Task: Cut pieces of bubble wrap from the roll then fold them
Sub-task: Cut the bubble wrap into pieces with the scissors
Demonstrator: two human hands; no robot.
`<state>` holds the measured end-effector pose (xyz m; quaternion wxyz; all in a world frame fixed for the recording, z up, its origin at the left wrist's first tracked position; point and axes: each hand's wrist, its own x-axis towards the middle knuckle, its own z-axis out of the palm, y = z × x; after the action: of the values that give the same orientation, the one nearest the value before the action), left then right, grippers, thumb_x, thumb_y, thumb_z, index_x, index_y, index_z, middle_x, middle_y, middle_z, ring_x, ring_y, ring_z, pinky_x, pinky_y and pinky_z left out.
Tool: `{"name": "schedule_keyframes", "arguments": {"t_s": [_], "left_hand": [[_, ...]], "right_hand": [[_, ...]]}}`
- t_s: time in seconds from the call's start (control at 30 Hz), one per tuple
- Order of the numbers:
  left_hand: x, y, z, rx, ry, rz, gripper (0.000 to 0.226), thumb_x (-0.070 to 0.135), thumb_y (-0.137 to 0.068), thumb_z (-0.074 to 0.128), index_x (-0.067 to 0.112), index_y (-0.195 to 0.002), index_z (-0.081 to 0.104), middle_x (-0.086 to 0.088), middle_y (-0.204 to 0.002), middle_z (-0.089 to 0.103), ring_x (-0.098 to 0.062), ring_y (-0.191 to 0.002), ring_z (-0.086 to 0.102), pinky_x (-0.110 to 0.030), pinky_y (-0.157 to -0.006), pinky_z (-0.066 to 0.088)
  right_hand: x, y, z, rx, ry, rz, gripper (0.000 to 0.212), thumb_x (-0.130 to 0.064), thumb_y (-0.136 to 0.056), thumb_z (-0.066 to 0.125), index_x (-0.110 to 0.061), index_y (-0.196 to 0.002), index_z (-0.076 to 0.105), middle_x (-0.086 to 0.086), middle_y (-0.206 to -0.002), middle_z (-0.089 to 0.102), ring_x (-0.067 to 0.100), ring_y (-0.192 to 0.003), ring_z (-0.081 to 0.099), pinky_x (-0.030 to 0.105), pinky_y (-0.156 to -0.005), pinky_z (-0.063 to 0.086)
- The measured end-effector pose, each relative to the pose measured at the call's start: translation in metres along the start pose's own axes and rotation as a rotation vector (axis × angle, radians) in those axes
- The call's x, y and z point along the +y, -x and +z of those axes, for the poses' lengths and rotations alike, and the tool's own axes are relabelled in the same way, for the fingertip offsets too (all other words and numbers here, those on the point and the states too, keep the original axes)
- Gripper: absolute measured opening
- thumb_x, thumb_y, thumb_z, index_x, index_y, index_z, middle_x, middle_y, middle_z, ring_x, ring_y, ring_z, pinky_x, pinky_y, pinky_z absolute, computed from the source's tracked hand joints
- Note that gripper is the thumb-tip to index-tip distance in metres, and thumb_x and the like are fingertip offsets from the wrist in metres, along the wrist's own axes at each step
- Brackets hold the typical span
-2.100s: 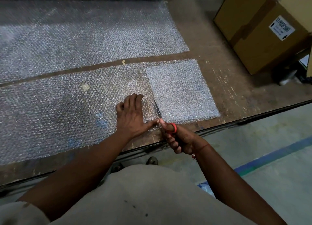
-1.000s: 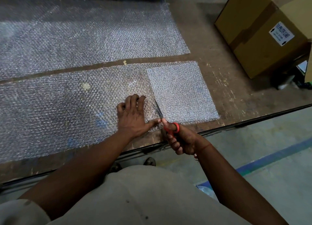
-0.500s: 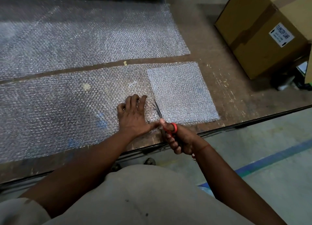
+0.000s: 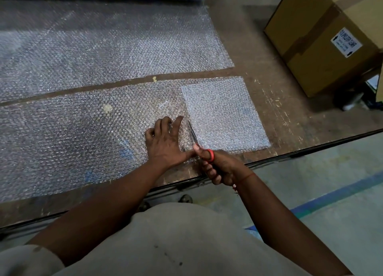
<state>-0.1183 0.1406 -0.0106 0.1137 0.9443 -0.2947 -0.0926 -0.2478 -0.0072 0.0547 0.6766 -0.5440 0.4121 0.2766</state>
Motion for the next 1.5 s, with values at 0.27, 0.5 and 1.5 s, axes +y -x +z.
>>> {"name": "schedule_keyframes", "arguments": {"t_s": [0.27, 0.5, 1.5], "left_hand": [[0.000, 0.000, 0.003, 0.018, -0.015, 0.005, 0.123, 0.106, -0.065, 0.032, 0.042, -0.165, 0.001, -0.008, -0.161, 0.020, -0.031, -0.150, 0.020, -0.054, -0.109, 0.026], [0.000, -0.002, 0.000, 0.001, 0.009, -0.002, 0.129, 0.106, -0.057, 0.028, 0.041, -0.166, 0.000, -0.007, -0.154, 0.023, -0.030, -0.144, 0.025, -0.051, -0.105, 0.030], [0.000, -0.004, 0.002, -0.006, -0.012, -0.026, 0.131, 0.103, -0.056, 0.026, 0.039, -0.165, -0.007, -0.007, -0.154, 0.023, -0.031, -0.144, 0.026, -0.051, -0.104, 0.032]], "right_hand": [[-0.004, -0.003, 0.000, -0.029, -0.020, 0.024, 0.065, -0.084, -0.062, 0.075, -0.028, -0.064, 0.042, -0.008, -0.059, 0.033, 0.004, -0.042, 0.030, 0.012, -0.042, 0.018], [-0.016, -0.008, 0.000, -0.023, -0.008, 0.007, 0.058, -0.075, -0.082, 0.069, -0.028, -0.064, 0.041, -0.009, -0.059, 0.032, 0.004, -0.041, 0.029, 0.012, -0.042, 0.016], [-0.031, -0.026, 0.007, 0.014, -0.060, 0.014, 0.062, -0.078, -0.062, 0.079, -0.026, -0.061, 0.044, -0.010, -0.054, 0.038, 0.002, -0.039, 0.034, 0.011, -0.035, 0.019]]}}
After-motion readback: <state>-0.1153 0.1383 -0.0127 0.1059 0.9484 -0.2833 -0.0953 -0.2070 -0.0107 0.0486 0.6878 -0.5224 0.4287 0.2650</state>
